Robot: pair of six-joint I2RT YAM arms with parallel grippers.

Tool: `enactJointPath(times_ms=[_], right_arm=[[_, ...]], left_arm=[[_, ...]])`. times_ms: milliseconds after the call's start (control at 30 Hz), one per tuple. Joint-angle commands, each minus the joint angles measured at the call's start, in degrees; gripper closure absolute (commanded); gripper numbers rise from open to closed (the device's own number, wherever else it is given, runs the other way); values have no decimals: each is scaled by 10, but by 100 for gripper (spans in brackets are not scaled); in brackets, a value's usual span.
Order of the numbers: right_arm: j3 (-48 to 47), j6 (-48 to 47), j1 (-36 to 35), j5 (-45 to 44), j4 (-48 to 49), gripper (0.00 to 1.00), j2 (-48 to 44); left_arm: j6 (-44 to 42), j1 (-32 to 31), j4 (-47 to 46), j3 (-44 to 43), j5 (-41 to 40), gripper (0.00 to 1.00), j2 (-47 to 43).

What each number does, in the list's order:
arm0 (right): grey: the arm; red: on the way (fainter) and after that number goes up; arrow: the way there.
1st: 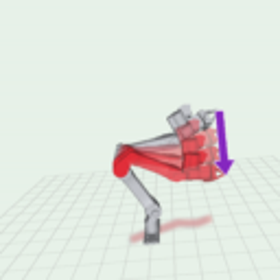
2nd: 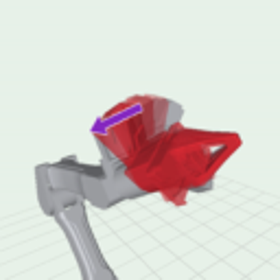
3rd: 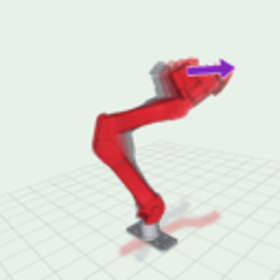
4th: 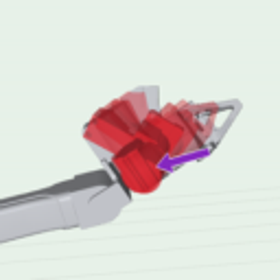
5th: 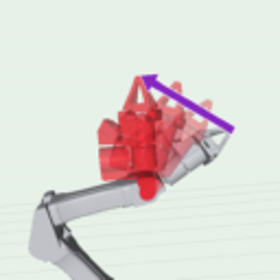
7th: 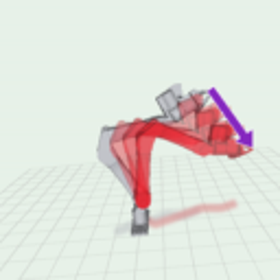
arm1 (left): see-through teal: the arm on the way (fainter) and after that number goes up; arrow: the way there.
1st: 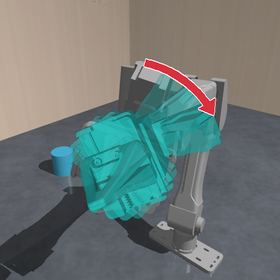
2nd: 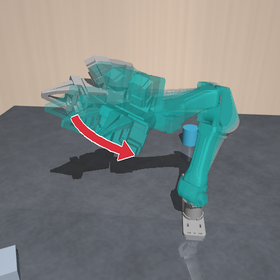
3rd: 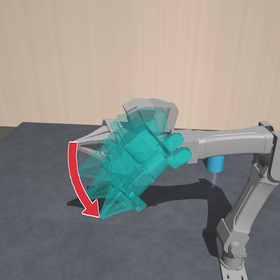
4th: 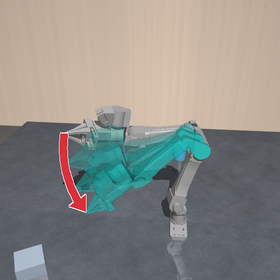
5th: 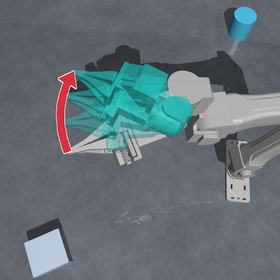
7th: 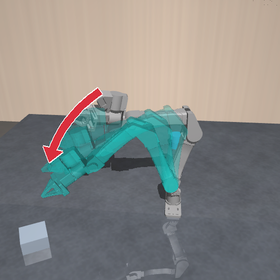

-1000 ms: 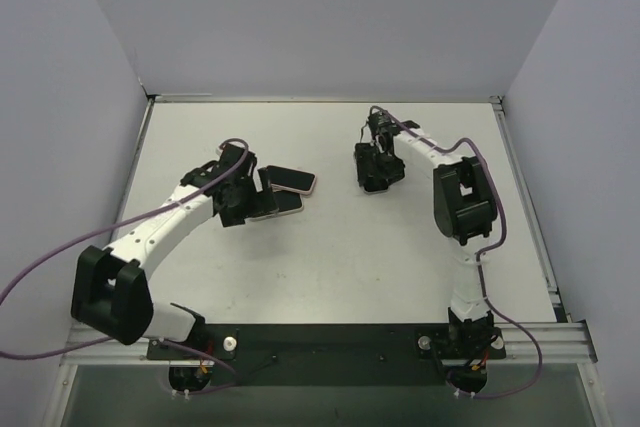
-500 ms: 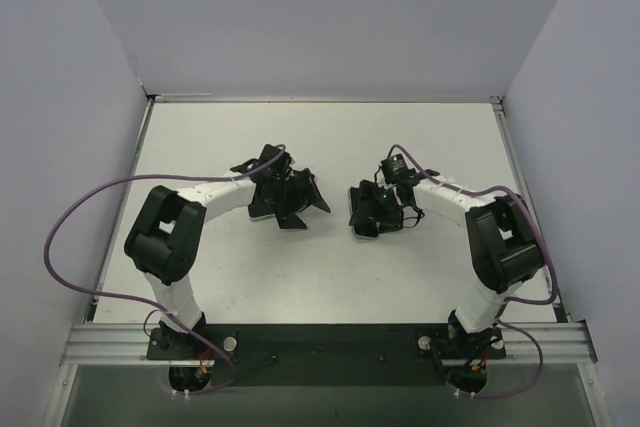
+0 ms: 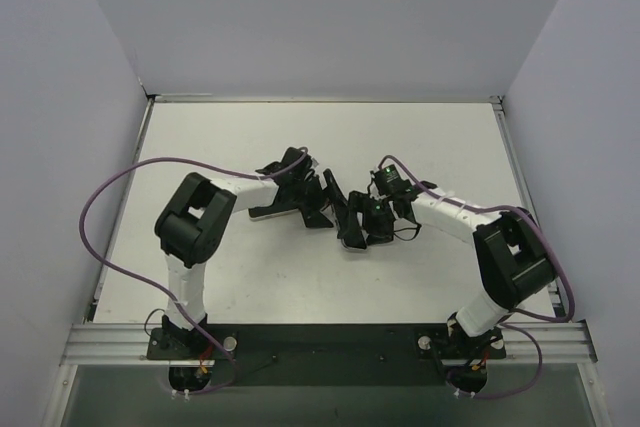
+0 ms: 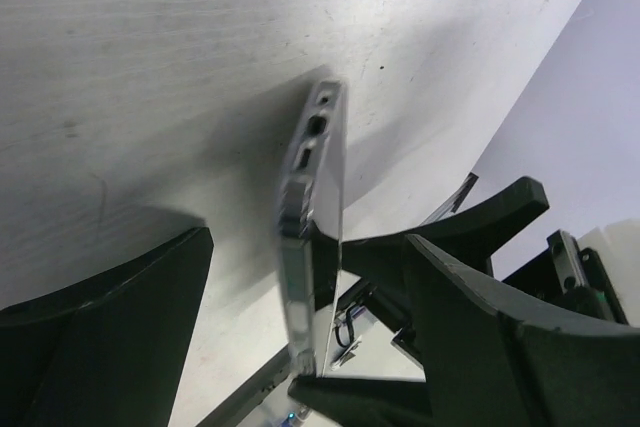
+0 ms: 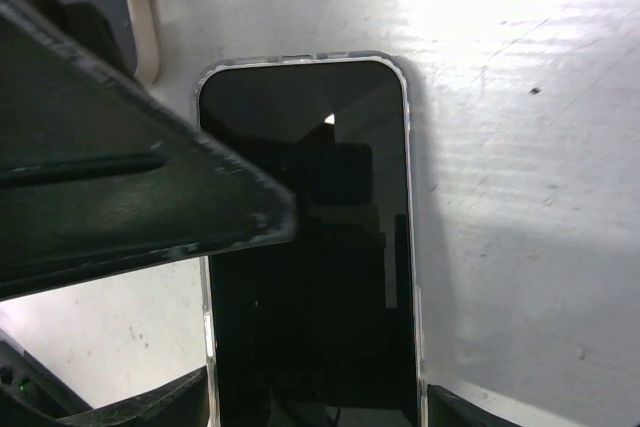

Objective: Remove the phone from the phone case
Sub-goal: Pick up the phone at the center of the board.

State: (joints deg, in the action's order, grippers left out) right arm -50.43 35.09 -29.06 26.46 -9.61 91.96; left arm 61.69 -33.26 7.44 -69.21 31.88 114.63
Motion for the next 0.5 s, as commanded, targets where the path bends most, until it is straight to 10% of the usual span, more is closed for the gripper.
enactJointPath(times_ms=[0, 200, 267, 333, 400, 467], right_arm=[[5, 12, -11, 21, -11, 97, -33], [8, 14, -13, 10, -16, 97, -40], [9, 9, -14, 4, -20, 95, -45], [8, 5, -14, -3, -29, 64, -56], [-4, -2, -14, -19, -44, 29, -72], [-24, -14, -10, -28, -72, 18, -91]], left_arm=[[36, -15, -40, -14, 5, 18, 14], [30, -23, -28, -16, -16, 49, 8], [60, -23, -111, 18, -2, 78, -4], [103, -22, -204, 43, 12, 100, -12], [113, -17, -228, 55, 28, 100, -20], [108, -15, -232, 56, 33, 100, -40]])
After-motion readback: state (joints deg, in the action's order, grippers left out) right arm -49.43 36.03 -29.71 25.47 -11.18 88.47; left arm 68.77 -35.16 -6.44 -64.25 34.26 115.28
